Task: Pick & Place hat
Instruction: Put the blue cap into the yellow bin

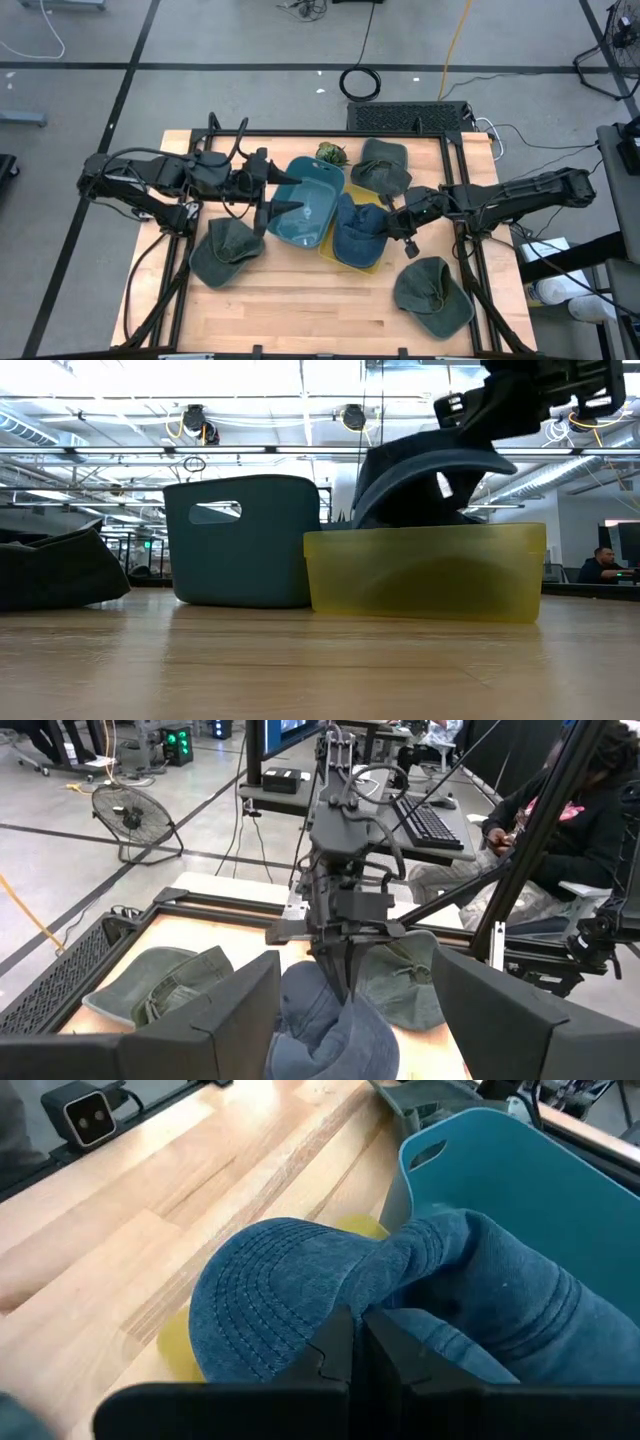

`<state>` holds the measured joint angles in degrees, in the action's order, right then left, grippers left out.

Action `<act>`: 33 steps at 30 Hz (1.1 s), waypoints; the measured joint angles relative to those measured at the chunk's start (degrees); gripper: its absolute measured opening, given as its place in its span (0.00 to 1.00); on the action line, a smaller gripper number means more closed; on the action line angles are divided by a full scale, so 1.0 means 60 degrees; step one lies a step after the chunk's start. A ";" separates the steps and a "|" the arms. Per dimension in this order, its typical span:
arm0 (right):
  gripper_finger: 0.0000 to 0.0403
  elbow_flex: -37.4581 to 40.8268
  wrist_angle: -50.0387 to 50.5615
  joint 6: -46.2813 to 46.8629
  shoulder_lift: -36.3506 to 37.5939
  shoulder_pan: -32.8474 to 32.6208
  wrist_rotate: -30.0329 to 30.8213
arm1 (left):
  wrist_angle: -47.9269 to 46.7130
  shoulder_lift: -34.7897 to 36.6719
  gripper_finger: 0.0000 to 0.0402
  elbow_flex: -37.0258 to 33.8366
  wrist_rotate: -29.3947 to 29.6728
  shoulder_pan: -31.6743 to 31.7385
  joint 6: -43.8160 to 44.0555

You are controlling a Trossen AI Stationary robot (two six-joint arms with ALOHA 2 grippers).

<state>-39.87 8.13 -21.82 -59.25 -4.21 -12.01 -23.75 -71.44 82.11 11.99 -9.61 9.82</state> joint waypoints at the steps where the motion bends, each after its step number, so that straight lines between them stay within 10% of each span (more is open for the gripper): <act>1: 0.00 0.0153 -0.0257 0.0006 -0.0050 0.0000 0.0002 | -0.0004 0.0000 0.67 0.0000 0.0000 0.0000 0.0000; 33: 0.00 0.1147 -0.1796 0.0855 -0.2446 0.0029 0.0308 | -0.0080 0.0000 0.67 0.0007 -0.0011 -0.0004 0.0207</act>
<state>-32.99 -2.65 -16.69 -73.93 -4.03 -10.17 -24.23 -71.44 82.15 11.92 -9.63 11.07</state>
